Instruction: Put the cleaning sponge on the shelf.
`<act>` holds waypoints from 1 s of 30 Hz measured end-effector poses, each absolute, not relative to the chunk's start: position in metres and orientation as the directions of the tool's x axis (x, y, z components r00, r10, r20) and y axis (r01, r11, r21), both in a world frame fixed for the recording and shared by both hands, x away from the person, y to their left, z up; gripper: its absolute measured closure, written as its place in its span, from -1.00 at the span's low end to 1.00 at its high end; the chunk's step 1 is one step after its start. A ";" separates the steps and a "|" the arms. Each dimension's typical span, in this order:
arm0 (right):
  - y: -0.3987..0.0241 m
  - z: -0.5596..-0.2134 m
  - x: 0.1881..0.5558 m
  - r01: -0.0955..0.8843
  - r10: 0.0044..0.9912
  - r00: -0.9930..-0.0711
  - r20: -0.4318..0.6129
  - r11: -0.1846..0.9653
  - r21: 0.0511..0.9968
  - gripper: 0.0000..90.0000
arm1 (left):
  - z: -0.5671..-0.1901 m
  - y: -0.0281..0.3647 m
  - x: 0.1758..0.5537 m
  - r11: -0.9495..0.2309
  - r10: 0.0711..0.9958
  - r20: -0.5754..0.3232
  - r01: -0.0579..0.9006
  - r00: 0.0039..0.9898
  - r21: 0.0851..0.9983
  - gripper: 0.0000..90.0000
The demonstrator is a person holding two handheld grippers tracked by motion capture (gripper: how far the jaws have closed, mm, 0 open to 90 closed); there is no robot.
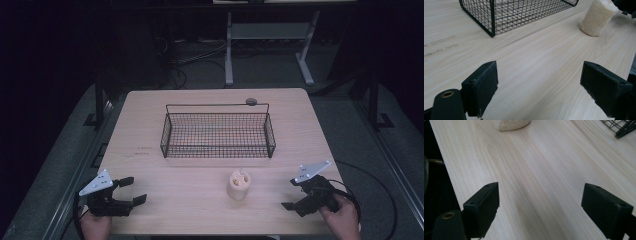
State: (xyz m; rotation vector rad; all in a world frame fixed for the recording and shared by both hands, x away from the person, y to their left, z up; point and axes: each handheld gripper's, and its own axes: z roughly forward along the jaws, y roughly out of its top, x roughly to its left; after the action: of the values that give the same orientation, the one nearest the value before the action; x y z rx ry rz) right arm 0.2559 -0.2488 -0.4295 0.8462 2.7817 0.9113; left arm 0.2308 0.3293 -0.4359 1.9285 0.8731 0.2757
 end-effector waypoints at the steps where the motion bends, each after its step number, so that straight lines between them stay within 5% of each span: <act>1: -0.249 -0.429 0.256 0.476 0.533 -0.843 0.079 0.669 0.571 -0.68 | -0.436 0.329 0.231 -0.279 0.676 -0.166 0.457 0.718 0.844 -0.70; 30: -0.222 -0.413 0.264 0.417 0.448 -0.890 0.086 0.724 0.549 -0.68 | -0.436 0.330 0.231 -0.278 0.677 -0.165 0.457 0.718 0.845 -0.70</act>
State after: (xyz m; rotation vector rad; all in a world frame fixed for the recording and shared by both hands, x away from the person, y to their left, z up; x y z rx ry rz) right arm 0.2640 -0.2215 -0.4127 0.7203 2.8680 0.8932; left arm 0.2307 0.3298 -0.4356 1.9279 0.8727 0.2775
